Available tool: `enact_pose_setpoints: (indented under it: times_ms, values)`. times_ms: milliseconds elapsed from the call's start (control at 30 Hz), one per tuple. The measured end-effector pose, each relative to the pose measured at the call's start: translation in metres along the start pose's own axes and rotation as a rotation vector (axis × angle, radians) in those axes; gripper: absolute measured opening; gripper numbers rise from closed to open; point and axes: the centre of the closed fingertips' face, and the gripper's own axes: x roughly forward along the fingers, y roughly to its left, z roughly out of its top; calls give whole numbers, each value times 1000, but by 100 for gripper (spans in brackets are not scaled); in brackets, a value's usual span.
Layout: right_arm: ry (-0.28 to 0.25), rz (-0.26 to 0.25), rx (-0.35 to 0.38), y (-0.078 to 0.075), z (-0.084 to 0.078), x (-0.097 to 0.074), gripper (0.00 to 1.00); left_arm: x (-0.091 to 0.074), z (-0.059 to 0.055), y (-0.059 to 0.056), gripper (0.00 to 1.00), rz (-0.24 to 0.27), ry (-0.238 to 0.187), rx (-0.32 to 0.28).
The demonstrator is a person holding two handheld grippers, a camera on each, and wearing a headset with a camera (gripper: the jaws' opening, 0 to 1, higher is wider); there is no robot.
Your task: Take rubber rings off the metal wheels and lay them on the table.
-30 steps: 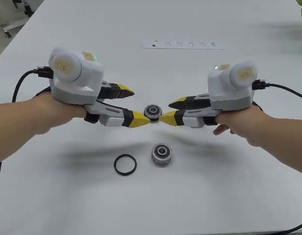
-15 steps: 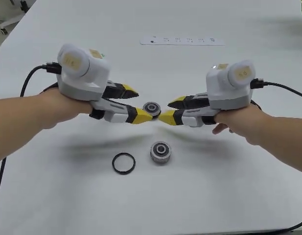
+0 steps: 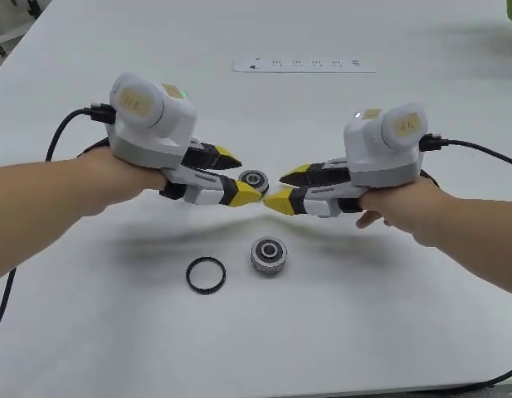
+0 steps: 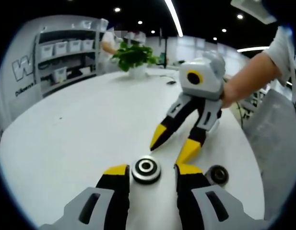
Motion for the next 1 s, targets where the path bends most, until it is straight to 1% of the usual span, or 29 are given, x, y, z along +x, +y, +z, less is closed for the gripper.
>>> enact_pose_setpoints:
  times_ms: [100, 267, 367, 467, 500, 633, 700, 767, 800, 833, 933, 1000]
  values:
    - [2, 1, 1, 0, -1, 0, 30, 2, 1, -1, 36, -4, -1, -1]
    - [-1, 2, 3, -1, -1, 1, 30, 6, 1, -3, 32, -5, 10, 5]
    - [-3, 3, 1, 0, 0, 1, 29, 8, 0, 0, 30, 6, 15, -6]
    - [-10, 5, 3, 1, 2, 1, 29, 8, -4, 2, 28, 18, 35, 8]
    - [-10, 6, 3, 1, 2, 1, 29, 9, -4, 3, 27, 23, 34, 18]
    - [-12, 10, 5, 3, 2, 1, 29, 10, -3, 6, 24, 33, 33, 8]
    - [-9, 9, 6, 3, 1, 1, 29, 10, -4, 6, 23, 39, 34, 19]
    - [-7, 9, 6, 4, 0, 1, 29, 10, -4, 8, 21, 52, 47, 65]
    - [-5, 8, 5, 4, -1, 1, 29, 11, -4, 7, 20, 54, 47, 75]
    - [-6, 7, 5, 4, -1, 0, 29, 11, -3, 6, 18, 53, 48, 66]
    - [-7, 4, 7, 3, 0, 1, 28, 11, -4, 5, 16, 62, 58, 85]
    - [-7, 4, 5, 3, 1, 1, 28, 10, -4, 6, 16, 64, 58, 74]
